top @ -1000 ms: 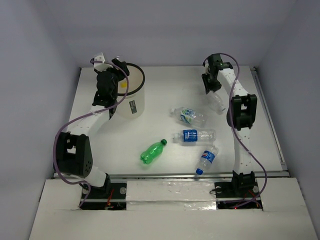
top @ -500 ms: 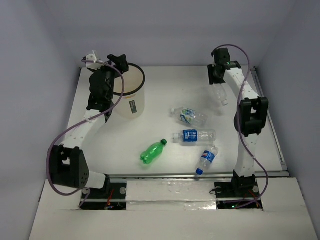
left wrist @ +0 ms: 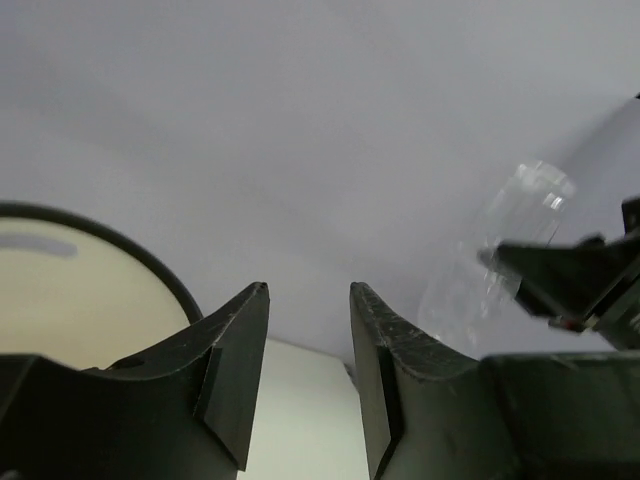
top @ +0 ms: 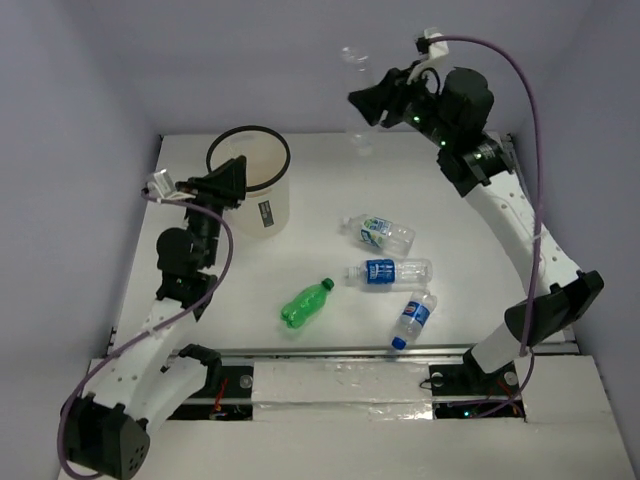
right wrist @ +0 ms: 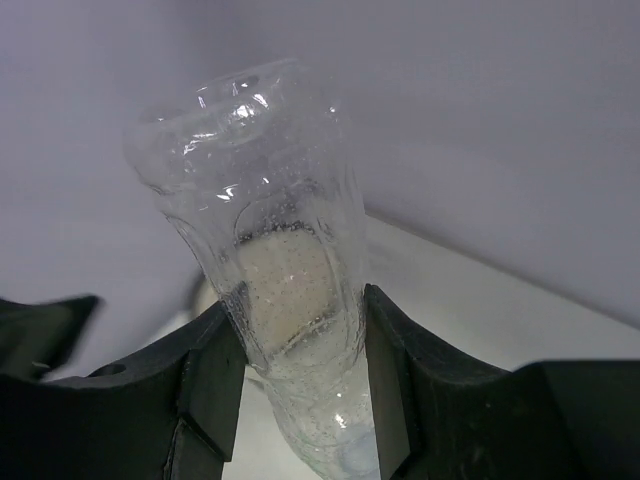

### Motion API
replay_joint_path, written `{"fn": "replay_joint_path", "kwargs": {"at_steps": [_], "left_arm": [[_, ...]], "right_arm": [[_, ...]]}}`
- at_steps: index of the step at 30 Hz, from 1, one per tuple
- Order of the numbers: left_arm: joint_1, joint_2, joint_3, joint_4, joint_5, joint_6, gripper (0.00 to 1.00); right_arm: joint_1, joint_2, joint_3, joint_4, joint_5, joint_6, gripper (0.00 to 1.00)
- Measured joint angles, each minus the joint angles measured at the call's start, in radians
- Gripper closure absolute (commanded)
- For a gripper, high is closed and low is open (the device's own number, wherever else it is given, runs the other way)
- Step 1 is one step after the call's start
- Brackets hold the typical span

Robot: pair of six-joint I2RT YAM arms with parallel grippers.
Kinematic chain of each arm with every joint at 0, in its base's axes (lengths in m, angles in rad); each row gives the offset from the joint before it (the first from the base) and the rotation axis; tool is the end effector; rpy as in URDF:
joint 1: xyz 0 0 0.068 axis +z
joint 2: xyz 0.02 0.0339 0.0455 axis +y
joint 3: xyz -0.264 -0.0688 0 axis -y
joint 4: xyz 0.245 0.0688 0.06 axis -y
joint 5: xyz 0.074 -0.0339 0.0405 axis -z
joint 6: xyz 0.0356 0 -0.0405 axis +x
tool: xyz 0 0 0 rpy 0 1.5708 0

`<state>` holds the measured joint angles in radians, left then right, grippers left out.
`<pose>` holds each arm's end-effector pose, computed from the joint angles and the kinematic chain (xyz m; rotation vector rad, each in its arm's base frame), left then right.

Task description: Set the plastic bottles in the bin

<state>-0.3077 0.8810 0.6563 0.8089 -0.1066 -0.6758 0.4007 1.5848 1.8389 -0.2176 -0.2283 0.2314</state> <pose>0.1874 -0.0556 0.3814 -0.2859 0.9834 -0.8471 0.3231 0.1456 0.5011 -0.3174 1.5420 0.6743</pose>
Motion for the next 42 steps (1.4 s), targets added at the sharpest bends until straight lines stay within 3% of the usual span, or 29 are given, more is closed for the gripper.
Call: {"fn": "replay_joint_path", "kwargs": {"at_steps": [5,11,15,20,22,24,25,26,27,29,37,42], "left_arm": [[-0.021,-0.252,-0.117,-0.104,-0.027,-0.022,0.68],[-0.027,-0.537,-0.138,-0.204,-0.068,-0.021,0.68],[-0.027,-0.583,-0.138,-0.249,-0.068,-0.017,0.68],[-0.027,-0.574,-0.138,-0.314,-0.038,-0.016,0.68],[-0.027,-0.574,-0.138,-0.321,-0.026,-0.016,0.68],[-0.027,-0.574,-0.14,-0.321,-0.019,-0.016,0.67],[-0.027,-0.574,-0.14,-0.322,-0.016,-0.016,0.67],[-0.027,-0.573,-0.14,-0.322,-0.013,-0.016,0.67],[-0.027,-0.572,-0.14,-0.322,-0.01,-0.016,0.67],[-0.027,-0.567,-0.14,-0.322,-0.002,-0.014,0.66],[-0.027,-0.479,-0.129,-0.328,0.104,-0.009,0.79],[-0.068,-0.378,-0.093,-0.319,0.182,0.011,0.91]], "right_arm": [[0.17,0.075,0.018,0.278,-0.093,0.153,0.71],[0.282,0.379,0.2,0.456,-0.086,0.273,0.7],[0.332,0.556,0.324,0.465,-0.056,0.291,0.7],[0.374,0.645,0.367,0.46,-0.01,0.272,0.64],[0.385,0.652,0.367,0.455,0.005,0.257,0.62],[0.391,0.651,0.357,0.466,0.021,0.246,0.49],[0.393,0.65,0.35,0.478,0.03,0.242,0.42],[0.393,0.649,0.341,0.486,0.036,0.237,0.22],[0.393,0.647,0.328,0.492,0.042,0.233,0.12],[0.393,0.647,0.303,0.5,0.054,0.221,0.0],[0.391,0.561,0.169,0.494,0.096,0.166,0.0],[0.391,0.349,0.019,0.497,0.153,0.101,0.0]]}}
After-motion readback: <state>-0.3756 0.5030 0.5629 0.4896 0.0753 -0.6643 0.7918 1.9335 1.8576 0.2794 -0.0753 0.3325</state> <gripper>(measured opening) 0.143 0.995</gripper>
